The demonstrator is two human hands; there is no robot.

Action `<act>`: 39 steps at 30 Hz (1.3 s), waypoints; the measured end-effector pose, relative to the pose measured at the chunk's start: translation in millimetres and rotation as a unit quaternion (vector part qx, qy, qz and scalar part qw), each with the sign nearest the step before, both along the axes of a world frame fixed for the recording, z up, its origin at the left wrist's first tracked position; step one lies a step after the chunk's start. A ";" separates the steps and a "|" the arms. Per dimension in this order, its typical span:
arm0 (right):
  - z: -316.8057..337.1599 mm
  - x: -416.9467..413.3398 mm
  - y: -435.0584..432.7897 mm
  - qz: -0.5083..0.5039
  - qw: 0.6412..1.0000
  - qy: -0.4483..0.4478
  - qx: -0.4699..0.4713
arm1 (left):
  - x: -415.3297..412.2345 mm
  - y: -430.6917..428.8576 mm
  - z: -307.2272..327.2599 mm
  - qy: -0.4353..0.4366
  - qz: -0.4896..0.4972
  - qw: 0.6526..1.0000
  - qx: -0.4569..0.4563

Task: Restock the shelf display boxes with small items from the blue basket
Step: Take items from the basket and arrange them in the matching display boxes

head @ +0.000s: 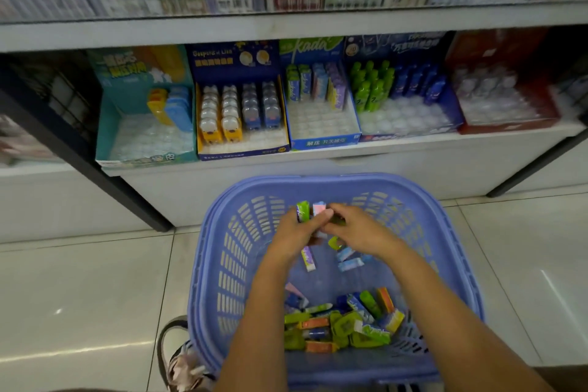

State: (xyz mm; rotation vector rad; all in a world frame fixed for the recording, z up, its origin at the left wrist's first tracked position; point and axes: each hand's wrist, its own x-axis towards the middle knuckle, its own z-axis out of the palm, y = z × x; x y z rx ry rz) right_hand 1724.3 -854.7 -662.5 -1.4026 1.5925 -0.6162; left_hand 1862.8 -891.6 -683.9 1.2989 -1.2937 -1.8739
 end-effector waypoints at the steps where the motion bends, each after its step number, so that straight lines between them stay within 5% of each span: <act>1: 10.8 2.7 0.0 -0.003 1.000 -0.013 -0.023 | 0.5 -2.9 11.0 0.001 0.002 1.000 -0.024; 6: 46.5 7.5 2.1 -0.089 0.967 -0.234 -0.040 | 1.7 -12.2 60.1 0.003 0.047 0.991 -0.126; 10: 69.2 -6.6 4.5 -0.138 0.922 -0.347 -0.107 | -1.9 -6.4 81.6 0.033 0.123 0.987 -0.101; 16: 90.9 -32.8 8.8 -0.107 0.915 -0.346 -0.179 | -16.1 1.3 96.1 0.097 0.007 0.994 0.049; 29: 112.2 -74.7 -5.1 -0.038 0.900 -0.394 -0.182 | -56.7 -8.9 91.3 0.358 -0.105 0.900 0.227; 32: 117.1 -82.1 -12.7 -0.062 0.915 -0.357 -0.177 | -71.1 -11.4 94.5 0.331 -0.021 0.927 0.175; 35: 125.1 -91.9 -21.9 -0.127 0.935 -0.269 -0.192 | -82.6 -20.5 89.9 0.192 0.091 0.977 -0.002; 39: 126.5 -105.1 -33.3 -0.162 0.948 -0.207 -0.177 | -86.3 -30.6 89.3 0.067 0.107 0.982 -0.140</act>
